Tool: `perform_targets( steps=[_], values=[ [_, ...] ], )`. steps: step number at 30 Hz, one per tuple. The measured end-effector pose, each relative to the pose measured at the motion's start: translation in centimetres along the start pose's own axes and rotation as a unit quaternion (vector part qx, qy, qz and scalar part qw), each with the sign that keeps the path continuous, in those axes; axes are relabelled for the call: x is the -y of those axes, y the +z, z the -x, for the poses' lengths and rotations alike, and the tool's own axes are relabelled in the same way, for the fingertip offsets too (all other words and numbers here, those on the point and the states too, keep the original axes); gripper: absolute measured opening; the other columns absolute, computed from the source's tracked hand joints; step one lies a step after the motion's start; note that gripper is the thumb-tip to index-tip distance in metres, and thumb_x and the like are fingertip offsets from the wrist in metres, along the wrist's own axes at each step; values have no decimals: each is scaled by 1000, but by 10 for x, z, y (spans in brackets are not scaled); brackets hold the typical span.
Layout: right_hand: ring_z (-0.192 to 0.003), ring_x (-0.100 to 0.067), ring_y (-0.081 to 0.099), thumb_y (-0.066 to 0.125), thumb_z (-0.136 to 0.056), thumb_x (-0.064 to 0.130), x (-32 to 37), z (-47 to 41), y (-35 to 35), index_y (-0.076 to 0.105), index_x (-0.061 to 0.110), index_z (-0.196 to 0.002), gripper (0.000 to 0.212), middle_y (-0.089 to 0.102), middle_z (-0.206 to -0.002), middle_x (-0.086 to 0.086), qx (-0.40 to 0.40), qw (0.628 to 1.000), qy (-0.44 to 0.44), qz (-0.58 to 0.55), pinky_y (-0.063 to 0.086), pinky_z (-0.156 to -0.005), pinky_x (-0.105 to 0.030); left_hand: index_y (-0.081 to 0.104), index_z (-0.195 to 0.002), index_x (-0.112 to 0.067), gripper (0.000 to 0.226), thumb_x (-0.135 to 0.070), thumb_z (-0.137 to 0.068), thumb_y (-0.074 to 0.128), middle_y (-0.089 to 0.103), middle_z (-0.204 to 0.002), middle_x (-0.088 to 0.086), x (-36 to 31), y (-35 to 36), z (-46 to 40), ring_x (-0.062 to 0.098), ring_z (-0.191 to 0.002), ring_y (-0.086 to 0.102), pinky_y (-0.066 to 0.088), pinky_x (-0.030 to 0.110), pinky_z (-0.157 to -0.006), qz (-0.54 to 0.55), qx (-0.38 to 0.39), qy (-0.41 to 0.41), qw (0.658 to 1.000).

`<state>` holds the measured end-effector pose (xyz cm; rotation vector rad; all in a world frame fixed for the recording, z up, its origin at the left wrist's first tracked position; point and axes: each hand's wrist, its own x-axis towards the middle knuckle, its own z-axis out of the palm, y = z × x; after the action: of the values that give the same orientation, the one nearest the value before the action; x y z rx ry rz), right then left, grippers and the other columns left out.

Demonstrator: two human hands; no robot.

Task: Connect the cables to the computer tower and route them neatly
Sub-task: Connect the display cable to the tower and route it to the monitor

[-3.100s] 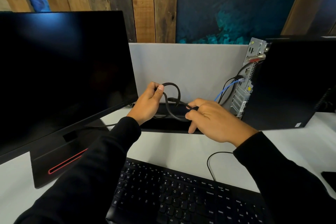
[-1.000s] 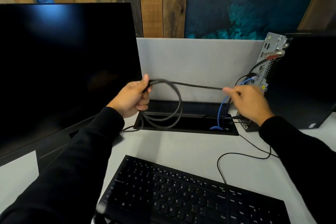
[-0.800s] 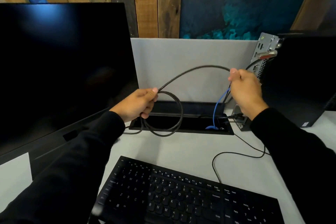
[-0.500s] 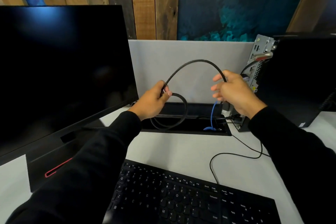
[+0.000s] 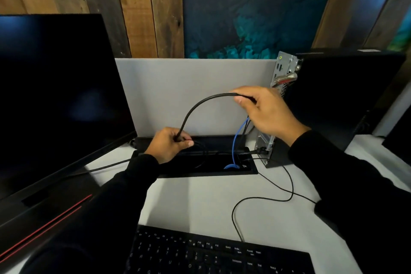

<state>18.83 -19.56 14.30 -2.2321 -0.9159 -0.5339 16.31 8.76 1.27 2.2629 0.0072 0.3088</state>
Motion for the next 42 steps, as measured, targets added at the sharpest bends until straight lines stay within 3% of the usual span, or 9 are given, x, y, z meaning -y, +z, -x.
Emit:
perform_targets(
  steps=[3,6,10,16,21,25,30,33,42],
  values=[
    [-108,-4,66,62,-102,21,-4,2,0,72,19,-129,28,74,-121,7,11,1000,-7,15,49,-98,-19,79,-83,-24,6,-26,-82,86,73,-73,-15,11,12,0,1,-72,66,50,23,-78,9,33,-14,999],
    [-80,4,60,63,-100,16,-11,4,6,75,18,-118,23,73,-96,9,26,999,-9,23,41,-76,-6,79,-81,-30,6,-28,-83,84,76,-81,-14,16,20,3,4,-83,71,56,31,-90,-33,83,-49,995],
    [-77,-14,55,58,-96,8,-16,1,12,76,13,-112,24,62,-89,-3,38,997,-9,72,47,-75,-29,77,-94,-41,28,-49,-67,81,77,-94,-10,2,16,7,5,-95,71,52,37,-103,-33,164,-69,983],
    [-75,-27,56,47,-107,28,-23,7,6,58,37,-141,37,47,-88,3,63,978,-30,199,51,-62,-39,63,-135,-24,55,-20,-84,83,73,-114,-5,-112,-8,-2,8,-110,69,48,25,-106,110,107,137,979],
    [-81,-24,54,57,-103,24,-31,5,-5,68,25,-128,27,45,-94,-2,59,978,-17,199,49,-63,-40,68,-108,-16,18,-27,-95,60,72,-92,3,-176,11,-24,22,-88,66,52,37,-83,-178,45,277,943],
    [-85,-16,53,80,-86,16,-45,9,-16,72,12,-102,18,52,-95,2,-7,993,-7,121,55,-77,-42,63,-132,-17,34,-32,-101,61,75,-102,5,-176,34,-31,22,-97,66,41,19,-86,-116,34,260,958],
    [-82,-19,61,74,-91,32,-48,26,-27,68,14,-105,23,62,-97,-1,-70,986,-54,144,57,-69,-42,76,-119,-23,24,-26,-105,56,78,-96,-3,-162,34,-42,15,-89,67,40,7,-78,-67,-13,232,970],
    [-78,-19,60,70,-94,27,-52,36,-30,71,9,-102,19,61,-95,-4,-164,967,-72,179,56,-62,-38,70,-130,-20,30,-19,-106,52,77,-107,1,-170,33,-44,18,-99,62,45,23,-91,-46,-38,187,981],
    [-141,-30,42,58,-97,36,-61,11,-67,60,15,-139,47,52,-145,-10,-248,941,-15,229,31,-113,-52,69,-118,-13,31,-10,-97,46,60,-75,1,-205,32,-56,21,-73,50,37,32,-69,-126,-88,222,963]
  ],
)
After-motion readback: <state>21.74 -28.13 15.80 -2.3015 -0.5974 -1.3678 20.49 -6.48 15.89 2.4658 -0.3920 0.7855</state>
